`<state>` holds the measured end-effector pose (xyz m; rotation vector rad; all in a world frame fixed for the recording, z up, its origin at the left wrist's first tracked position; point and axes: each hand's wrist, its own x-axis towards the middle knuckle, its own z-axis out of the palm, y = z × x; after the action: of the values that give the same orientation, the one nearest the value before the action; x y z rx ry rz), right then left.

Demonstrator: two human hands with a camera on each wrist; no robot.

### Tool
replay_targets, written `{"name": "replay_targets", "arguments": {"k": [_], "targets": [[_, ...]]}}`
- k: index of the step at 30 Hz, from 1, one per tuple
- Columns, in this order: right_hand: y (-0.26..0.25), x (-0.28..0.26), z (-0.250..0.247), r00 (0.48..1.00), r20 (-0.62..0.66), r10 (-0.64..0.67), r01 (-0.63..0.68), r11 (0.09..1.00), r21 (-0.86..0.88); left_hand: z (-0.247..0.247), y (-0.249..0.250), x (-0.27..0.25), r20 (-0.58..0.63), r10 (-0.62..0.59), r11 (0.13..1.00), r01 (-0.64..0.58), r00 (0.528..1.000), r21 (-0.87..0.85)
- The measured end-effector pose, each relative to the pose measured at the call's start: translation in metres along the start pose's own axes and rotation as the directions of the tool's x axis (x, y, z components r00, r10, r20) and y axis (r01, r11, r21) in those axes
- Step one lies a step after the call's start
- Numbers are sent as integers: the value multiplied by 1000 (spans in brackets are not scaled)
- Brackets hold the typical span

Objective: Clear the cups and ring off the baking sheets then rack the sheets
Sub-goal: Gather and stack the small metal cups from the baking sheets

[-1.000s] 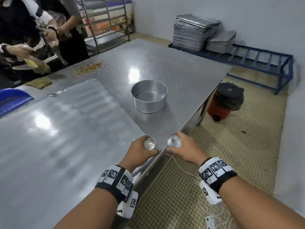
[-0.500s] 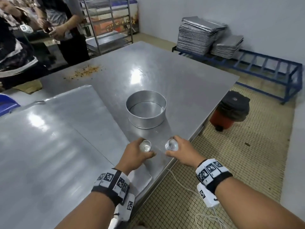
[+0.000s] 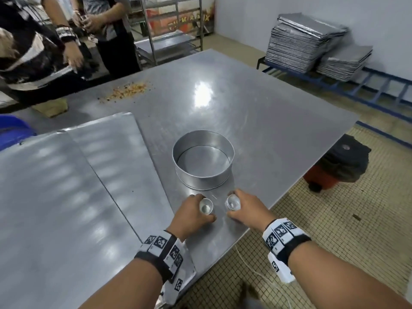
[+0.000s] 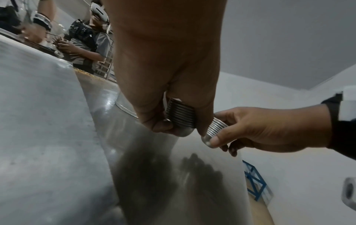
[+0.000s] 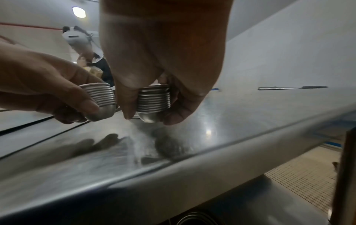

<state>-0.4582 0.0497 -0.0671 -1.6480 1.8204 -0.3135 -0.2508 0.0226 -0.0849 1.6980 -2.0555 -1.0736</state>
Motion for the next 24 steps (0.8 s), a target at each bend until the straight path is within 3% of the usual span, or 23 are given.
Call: {"name": "replay_targets", "arguments": {"k": [5, 12, 18, 24], "targets": [[18, 32, -14, 985, 107, -135, 150, 978, -143, 20, 19, 3, -22, -93, 996, 93, 995, 13], [42, 59, -30, 927, 242, -288, 322, 939, -117, 46, 46, 8, -158, -197, 980, 187, 968, -73], [54, 69, -41, 896, 258, -362, 386, 921, -48, 59, 66, 4, -266, -277, 946, 214, 923, -244], [60, 77, -53, 889, 253, -382, 404, 914, -36, 65, 83, 2, -276, -278, 927, 182, 920, -329]]}}
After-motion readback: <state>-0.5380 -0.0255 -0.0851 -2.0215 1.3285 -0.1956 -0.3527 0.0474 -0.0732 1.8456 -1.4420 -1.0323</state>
